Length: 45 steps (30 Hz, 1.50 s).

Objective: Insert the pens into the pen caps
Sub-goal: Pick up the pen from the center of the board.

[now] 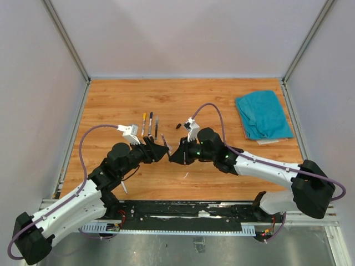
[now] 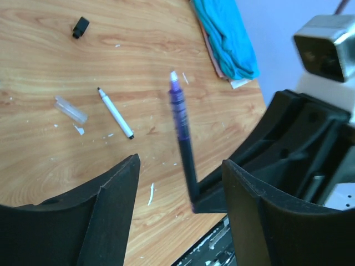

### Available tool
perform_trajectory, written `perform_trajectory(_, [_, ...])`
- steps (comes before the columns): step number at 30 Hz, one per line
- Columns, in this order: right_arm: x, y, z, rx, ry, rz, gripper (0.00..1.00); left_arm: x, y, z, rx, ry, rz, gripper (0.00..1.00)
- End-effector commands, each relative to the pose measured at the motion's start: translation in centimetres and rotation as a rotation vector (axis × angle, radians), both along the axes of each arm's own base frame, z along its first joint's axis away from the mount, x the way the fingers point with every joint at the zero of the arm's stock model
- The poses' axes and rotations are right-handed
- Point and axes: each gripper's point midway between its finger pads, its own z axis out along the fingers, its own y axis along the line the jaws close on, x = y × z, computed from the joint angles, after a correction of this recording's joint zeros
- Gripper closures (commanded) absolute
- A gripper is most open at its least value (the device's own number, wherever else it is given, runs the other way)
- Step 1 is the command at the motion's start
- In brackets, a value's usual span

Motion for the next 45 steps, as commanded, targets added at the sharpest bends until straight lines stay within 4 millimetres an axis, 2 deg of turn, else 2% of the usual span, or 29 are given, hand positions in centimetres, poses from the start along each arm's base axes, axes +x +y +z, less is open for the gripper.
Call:
perform_trajectory(1, [0.7, -0.2, 2.2, 0.076, -0.027, -0.041, 0.94, 0.9, -0.3, 0.9, -0.066, -0.037, 0.048, 0.37])
perform_trajectory(3, [0.7, -0.2, 2.4, 0.082, -0.036, -0.035, 0.94, 1.0, -0.6, 1.5, -0.11, -0.055, 0.05, 0.42])
perform_trajectory(9, [1.0, -0.2, 3.0, 0.105, -0.06, -0.047, 0.94, 1.1, -1.7, 1.9, -0.149, -0.056, 0.014, 0.57])
perform_trajectory(15, [1.7, -0.3, 3.2, 0.104, -0.072, -0.065, 0.94, 0.6, -2.8, 1.4, -0.164, -0.045, -0.032, 0.64])
perform_trajectory(27, [2.0, -0.2, 3.5, 0.093, -0.089, -0.053, 0.93, 0.7, -2.7, 1.2, -0.164, -0.034, -0.019, 0.9])
perform_trajectory(30, [2.0, -0.4, 3.4, 0.076, -0.102, -0.051, 0.84, 1.1, -2.0, 1.2, -0.132, -0.022, 0.02, 0.98])
perform_trajectory(32, [2.1, -0.8, 3.4, 0.057, -0.117, -0.056, 0.72, 1.3, -1.5, 1.4, -0.111, -0.03, 0.045, 1.0])
perform_trajectory(35, [2.3, -1.6, 3.2, 0.015, -0.149, -0.068, 0.59, 1.6, -0.7, 2.1, -0.074, -0.059, 0.077, 1.0])
perform_trajectory(40, [2.7, -4.1, 2.2, -0.117, -0.213, -0.099, 0.53, 1.9, 0.5, 3.0, 0.049, -0.089, 0.1, 1.0])
perform_trajectory(45, [3.0, -6.8, 0.0, -0.323, -0.259, -0.083, 0.5, 1.7, 0.9, 3.9, 0.229, -0.115, 0.041, 1.0])
